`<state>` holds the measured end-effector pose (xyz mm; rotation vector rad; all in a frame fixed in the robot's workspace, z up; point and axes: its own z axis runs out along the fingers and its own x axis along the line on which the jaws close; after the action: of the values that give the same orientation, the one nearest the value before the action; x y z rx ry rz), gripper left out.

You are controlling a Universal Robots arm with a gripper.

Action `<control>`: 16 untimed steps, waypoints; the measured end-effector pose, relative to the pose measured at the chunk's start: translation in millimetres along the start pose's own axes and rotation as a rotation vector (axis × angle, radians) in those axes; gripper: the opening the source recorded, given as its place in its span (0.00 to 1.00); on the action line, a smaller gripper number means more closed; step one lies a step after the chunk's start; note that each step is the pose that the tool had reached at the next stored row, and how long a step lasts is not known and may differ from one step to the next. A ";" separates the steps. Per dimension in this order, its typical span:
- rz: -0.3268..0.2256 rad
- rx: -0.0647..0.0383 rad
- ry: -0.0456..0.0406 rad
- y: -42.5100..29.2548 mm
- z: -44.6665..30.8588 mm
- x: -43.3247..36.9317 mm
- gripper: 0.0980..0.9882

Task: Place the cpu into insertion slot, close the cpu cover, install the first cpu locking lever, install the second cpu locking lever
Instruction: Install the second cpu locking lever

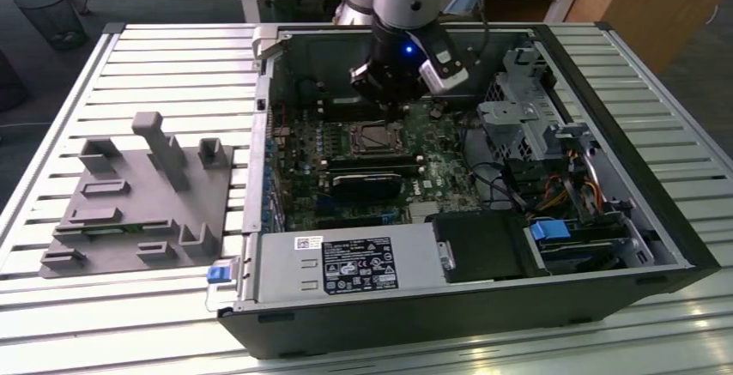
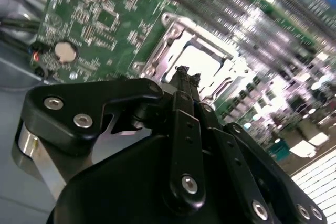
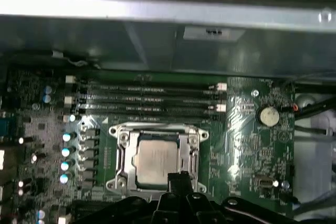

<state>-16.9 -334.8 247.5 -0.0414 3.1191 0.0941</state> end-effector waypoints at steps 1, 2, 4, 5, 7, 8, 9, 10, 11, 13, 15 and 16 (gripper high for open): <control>0.000 0.000 0.0017 -2.9 -0.1 0.1 0.01; 0.000 0.000 0.0042 -5.2 -0.2 0.2 0.01; 0.001 0.000 0.0090 -8.5 -0.1 0.2 0.01; 0.001 0.000 0.0095 -9.6 0.1 0.3 0.01; 0.001 -0.001 0.0100 -12.4 0.8 0.4 0.01; 0.001 -0.001 0.0101 -13.9 1.4 0.5 0.01; 0.001 -0.001 0.0104 -15.1 2.2 0.5 0.01; 0.001 -0.001 0.0105 -16.2 3.4 0.6 0.01; 0.001 -0.001 0.0107 -16.9 4.7 0.7 0.01; 0.001 -0.008 0.0106 -17.9 6.4 1.0 0.01; 0.001 -0.014 0.0103 -21.1 7.5 1.2 0.01; 0.001 -0.015 0.0103 -23.1 7.9 1.3 0.01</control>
<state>-17.4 -357.4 238.3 -0.0408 3.1289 0.1173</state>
